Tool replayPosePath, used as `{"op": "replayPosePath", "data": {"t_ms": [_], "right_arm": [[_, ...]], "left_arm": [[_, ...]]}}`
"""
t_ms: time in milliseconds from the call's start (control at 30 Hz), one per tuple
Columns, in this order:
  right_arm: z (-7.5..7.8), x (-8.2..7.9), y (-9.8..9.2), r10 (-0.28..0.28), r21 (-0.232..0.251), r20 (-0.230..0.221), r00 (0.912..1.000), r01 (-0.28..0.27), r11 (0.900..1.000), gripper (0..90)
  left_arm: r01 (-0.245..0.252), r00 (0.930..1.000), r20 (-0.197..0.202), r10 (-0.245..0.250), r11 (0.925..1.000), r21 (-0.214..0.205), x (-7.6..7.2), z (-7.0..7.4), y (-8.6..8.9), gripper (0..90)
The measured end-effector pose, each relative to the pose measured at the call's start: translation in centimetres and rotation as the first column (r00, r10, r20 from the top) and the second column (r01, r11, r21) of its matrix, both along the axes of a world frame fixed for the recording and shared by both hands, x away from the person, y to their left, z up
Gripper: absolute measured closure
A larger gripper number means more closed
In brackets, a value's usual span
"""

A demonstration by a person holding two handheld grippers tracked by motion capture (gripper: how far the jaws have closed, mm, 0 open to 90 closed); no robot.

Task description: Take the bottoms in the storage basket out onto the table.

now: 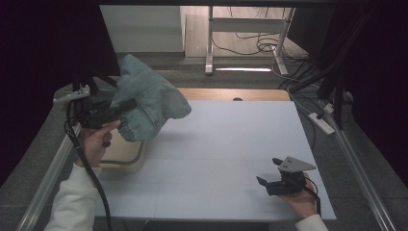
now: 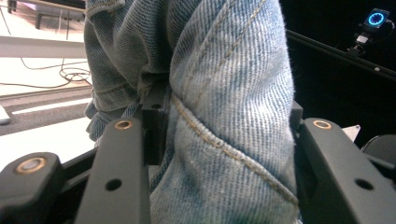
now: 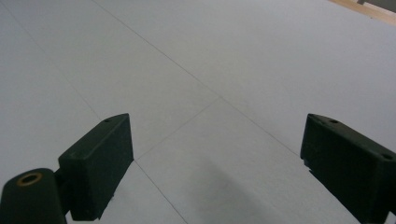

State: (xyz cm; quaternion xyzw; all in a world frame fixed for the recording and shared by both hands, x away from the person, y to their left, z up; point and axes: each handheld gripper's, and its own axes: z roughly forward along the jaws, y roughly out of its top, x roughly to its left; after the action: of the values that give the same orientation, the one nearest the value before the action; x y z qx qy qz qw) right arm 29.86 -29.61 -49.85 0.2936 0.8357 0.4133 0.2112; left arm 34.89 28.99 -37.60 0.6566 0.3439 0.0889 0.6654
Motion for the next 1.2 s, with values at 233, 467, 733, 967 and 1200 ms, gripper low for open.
{"op": "replayPosePath", "data": {"t_ms": [233, 467, 733, 967, 1200], "right_arm": [[0.1, -0.1, -0.1, -0.005, 0.012, 0.002, 1.0000, 0.005, 0.9999, 9.3], [0.2, -0.1, -0.2, -0.005, 0.016, 0.004, 1.0000, 0.005, 0.9999, 9.4], [0.2, -0.1, -0.2, -0.003, 0.020, 0.006, 1.0000, 0.003, 0.9998, 9.4], [0.2, -0.1, -0.2, -0.003, 0.018, 0.005, 1.0000, 0.003, 0.9998, 9.4], [0.1, -0.1, -0.2, -0.002, 0.011, 0.002, 1.0000, 0.002, 0.9999, 9.4]], "left_arm": [[0.018, 0.9998, 0.000, -0.018, 0.9995, 0.025, -0.1, 0.2, -1.7, 53.8], [0.051, 0.9986, -0.017, -0.050, 0.9981, 0.036, 0.2, 0.0, -3.7, 53.8], [0.081, 0.9962, -0.035, -0.079, 0.9959, 0.042, 0.3, -0.3, -5.5, 53.8], [0.093, 0.9952, -0.034, -0.092, 0.9949, 0.038, 0.2, -0.3, -5.9, 53.7], [0.114, 0.9928, -0.042, -0.112, 0.9929, 0.035, 0.2, -0.6, -6.5, 53.7]]}}
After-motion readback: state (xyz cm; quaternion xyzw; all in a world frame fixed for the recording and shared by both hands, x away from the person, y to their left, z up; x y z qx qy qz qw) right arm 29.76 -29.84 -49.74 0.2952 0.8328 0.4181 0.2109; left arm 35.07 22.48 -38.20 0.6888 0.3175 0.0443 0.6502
